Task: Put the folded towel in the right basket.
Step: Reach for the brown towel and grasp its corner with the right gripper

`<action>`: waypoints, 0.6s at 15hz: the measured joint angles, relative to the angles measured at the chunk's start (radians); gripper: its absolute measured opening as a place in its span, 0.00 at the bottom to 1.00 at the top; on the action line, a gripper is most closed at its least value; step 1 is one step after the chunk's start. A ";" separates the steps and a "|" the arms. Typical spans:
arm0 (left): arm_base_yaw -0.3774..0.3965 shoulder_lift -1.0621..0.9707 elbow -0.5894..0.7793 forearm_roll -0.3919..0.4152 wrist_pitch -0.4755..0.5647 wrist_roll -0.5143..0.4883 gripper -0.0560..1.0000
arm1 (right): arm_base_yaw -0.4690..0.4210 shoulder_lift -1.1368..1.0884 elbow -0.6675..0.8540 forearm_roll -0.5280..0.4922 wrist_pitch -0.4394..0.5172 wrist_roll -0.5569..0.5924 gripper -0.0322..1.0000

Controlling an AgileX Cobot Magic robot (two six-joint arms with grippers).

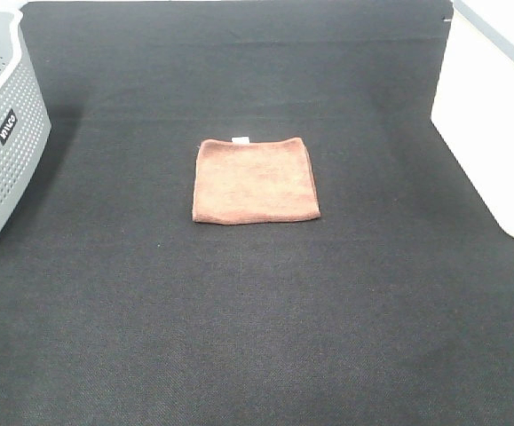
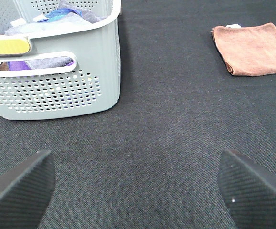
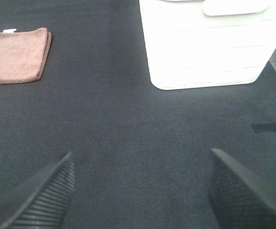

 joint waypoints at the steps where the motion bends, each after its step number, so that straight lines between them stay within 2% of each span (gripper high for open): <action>1: 0.000 0.000 0.000 0.000 0.000 0.000 0.88 | 0.000 0.000 0.000 0.000 0.000 0.000 0.73; 9: 0.000 0.000 0.000 0.000 0.000 0.000 0.88 | 0.000 0.000 0.000 0.006 0.000 0.000 0.73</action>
